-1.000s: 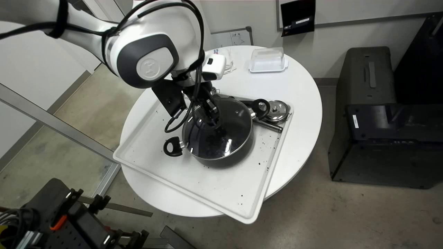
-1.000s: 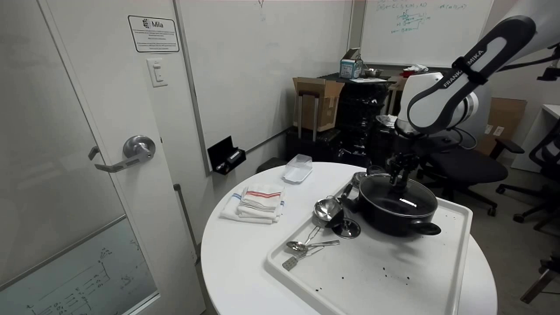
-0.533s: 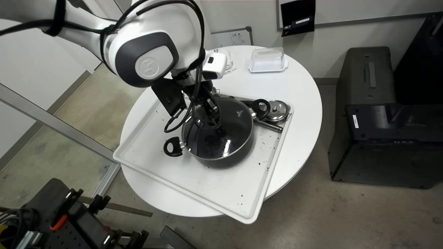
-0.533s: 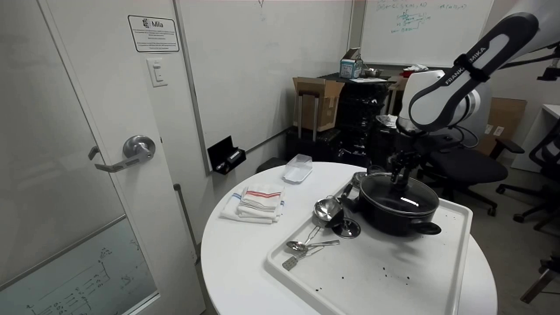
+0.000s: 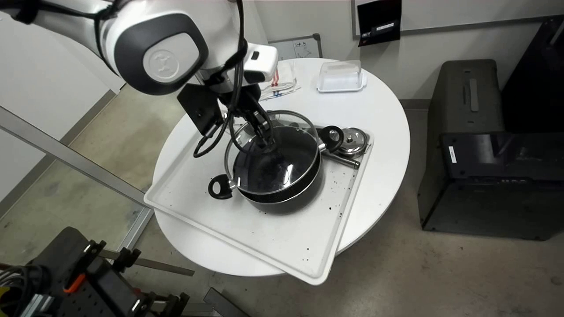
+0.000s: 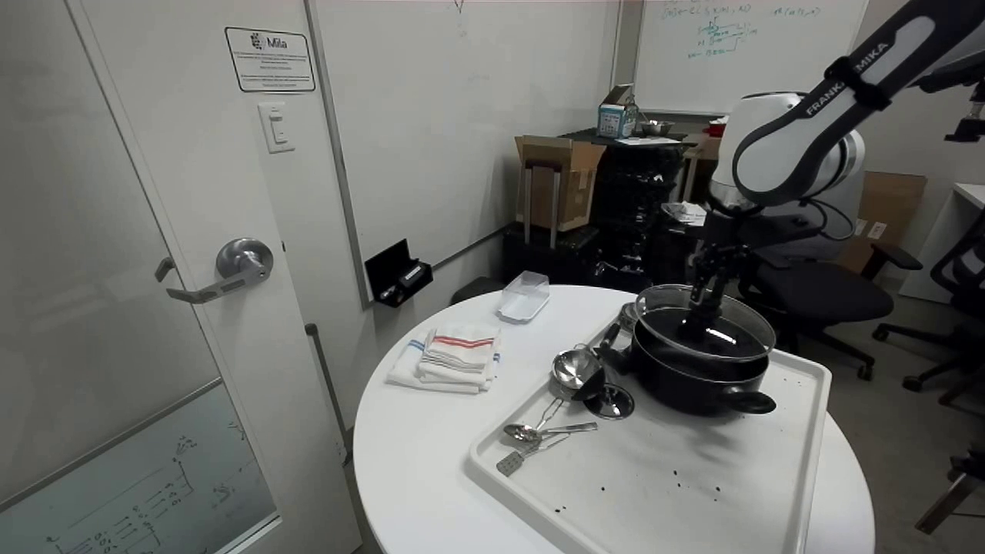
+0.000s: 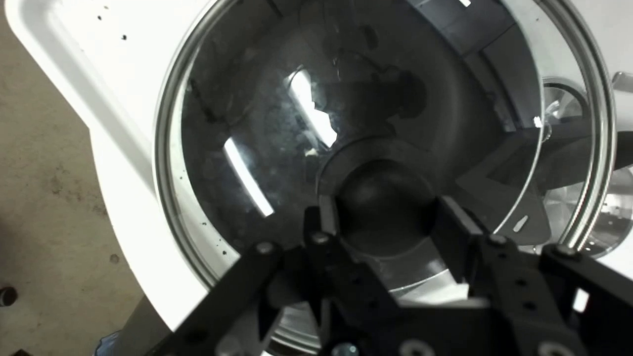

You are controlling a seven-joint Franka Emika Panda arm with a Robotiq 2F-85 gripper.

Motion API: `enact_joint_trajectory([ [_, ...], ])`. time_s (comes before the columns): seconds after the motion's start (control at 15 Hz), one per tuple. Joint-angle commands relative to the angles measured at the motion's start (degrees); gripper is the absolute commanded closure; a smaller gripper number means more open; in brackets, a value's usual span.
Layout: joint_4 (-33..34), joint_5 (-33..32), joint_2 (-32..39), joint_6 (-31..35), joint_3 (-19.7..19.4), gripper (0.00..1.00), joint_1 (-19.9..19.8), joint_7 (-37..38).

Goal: Remove the lid from the pot

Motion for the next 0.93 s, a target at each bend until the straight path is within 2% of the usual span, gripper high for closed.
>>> enact_joint_trajectory([
  [0.0,-3.47,-0.96,-4.79,-0.75,-0.34,0.75,2.27,0.16],
  [0.33,-6.38,-3.26,-6.73,-0.64,-0.18,0.75,7.12,1.99],
  [0.87,-10.76,-10.86,-7.37,1.92,-0.28,0.75,18.19,9.26],
])
